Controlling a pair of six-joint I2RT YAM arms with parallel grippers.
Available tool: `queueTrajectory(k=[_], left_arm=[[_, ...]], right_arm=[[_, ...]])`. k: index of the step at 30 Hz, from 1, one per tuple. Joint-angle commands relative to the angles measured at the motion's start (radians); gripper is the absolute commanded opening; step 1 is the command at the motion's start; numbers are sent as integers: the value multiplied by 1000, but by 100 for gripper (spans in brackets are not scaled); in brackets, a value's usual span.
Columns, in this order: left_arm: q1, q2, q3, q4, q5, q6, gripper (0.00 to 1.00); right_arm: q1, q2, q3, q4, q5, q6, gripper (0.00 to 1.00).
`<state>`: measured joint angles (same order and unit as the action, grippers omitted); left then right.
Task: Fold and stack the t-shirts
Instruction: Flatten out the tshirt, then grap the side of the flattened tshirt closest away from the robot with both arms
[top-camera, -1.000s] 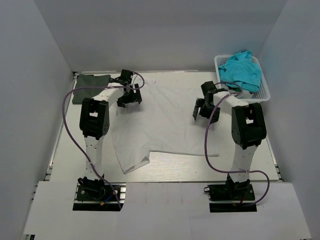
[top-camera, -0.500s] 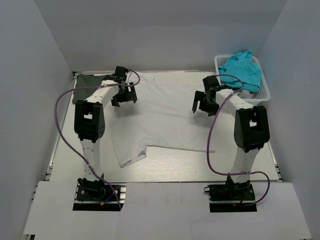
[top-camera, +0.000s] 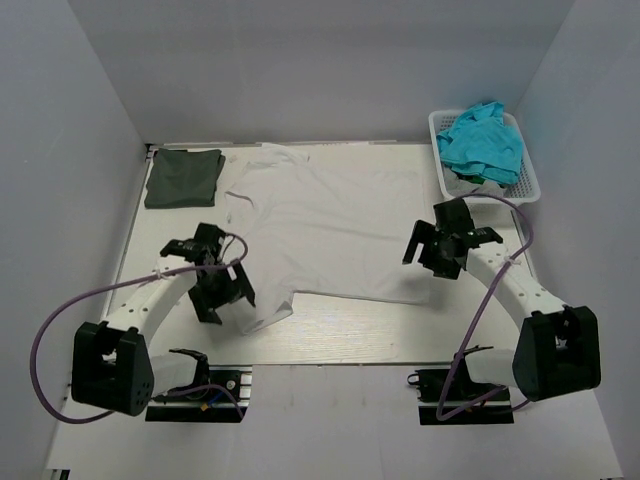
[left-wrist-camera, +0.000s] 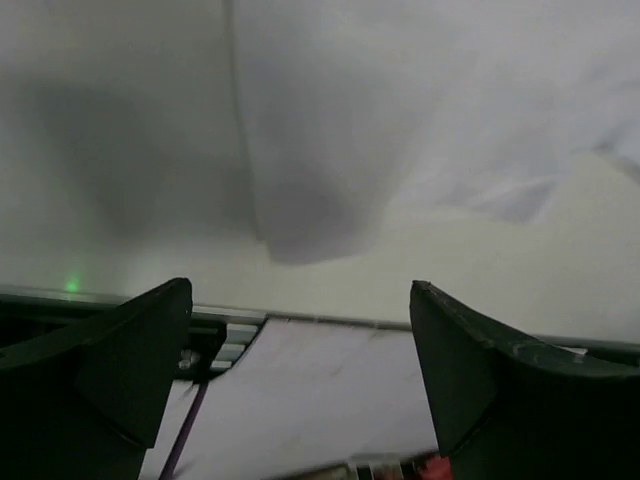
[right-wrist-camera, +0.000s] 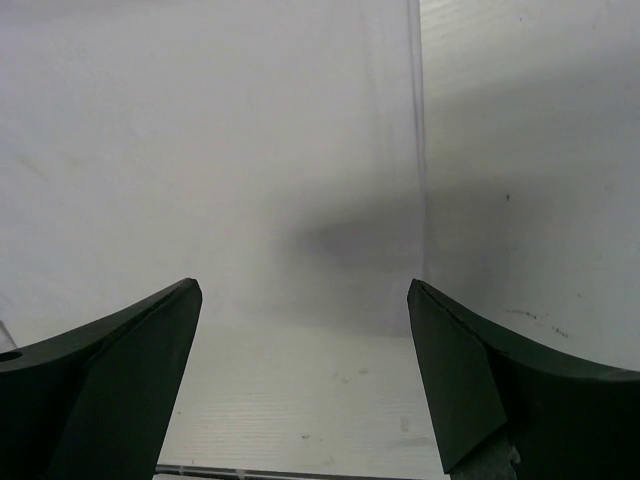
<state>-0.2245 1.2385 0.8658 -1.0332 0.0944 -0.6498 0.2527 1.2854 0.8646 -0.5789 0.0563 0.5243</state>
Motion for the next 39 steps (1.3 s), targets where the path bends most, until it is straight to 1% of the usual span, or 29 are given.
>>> queueTrajectory(k=[1,3,6,8,12,15,18,19,20,22,25,26,28,29,31,33,37,39], left_arm=[[-1,-79,-135,-27,154,-82,100],[-10,-117,-218,-14,198,-92,100],[-10,-148,-289,24,199,-113,98],[-10,-157,-301,68,199,-123,95],[-10,-146,-323,194,214,-132,84],[-10,-94,-332,219,162,-142,73],[-10,-37,-341,240,162,-142,63],[-10,-28,-350,240,162,-152,57],[-10,-28,-350,251,153,-152,55],[-10,-17,-350,263,128,-162,46],[-10,-17,-350,286,117,-175,35],[-10,-17,-341,286,117,-185,23],[-10,-7,-332,286,94,-185,12],[-10,5,-332,286,94,-185,1],[-10,6,-320,298,94,-165,0],[-10,6,-320,308,103,-165,0],[-10,-25,-297,308,113,-155,0],[-10,-42,-285,286,113,-155,0]], right_arm=[[-3,-37,-18,-15,-6,39,90],[-3,-60,-38,-19,-24,46,90],[-4,-93,-73,-10,-23,60,90],[-6,-104,-93,-4,-15,69,90],[-7,-113,-122,19,-33,91,90],[-9,-116,-125,10,-36,94,90],[-7,-135,-128,-9,-15,97,90],[-9,-133,-130,-7,-15,95,90],[-9,-139,-131,-12,-15,95,90],[-10,-139,-133,-16,-25,100,90],[-9,-132,-159,-9,-46,98,90],[-10,-126,-171,-7,-55,109,90],[-10,-118,-179,-16,-47,106,90],[-9,-112,-185,-19,-46,108,90],[-9,-109,-193,-29,-42,109,90],[-10,-104,-219,0,-13,109,90],[-9,-48,-216,40,-16,118,88],[-10,-9,-216,59,-24,125,85]])
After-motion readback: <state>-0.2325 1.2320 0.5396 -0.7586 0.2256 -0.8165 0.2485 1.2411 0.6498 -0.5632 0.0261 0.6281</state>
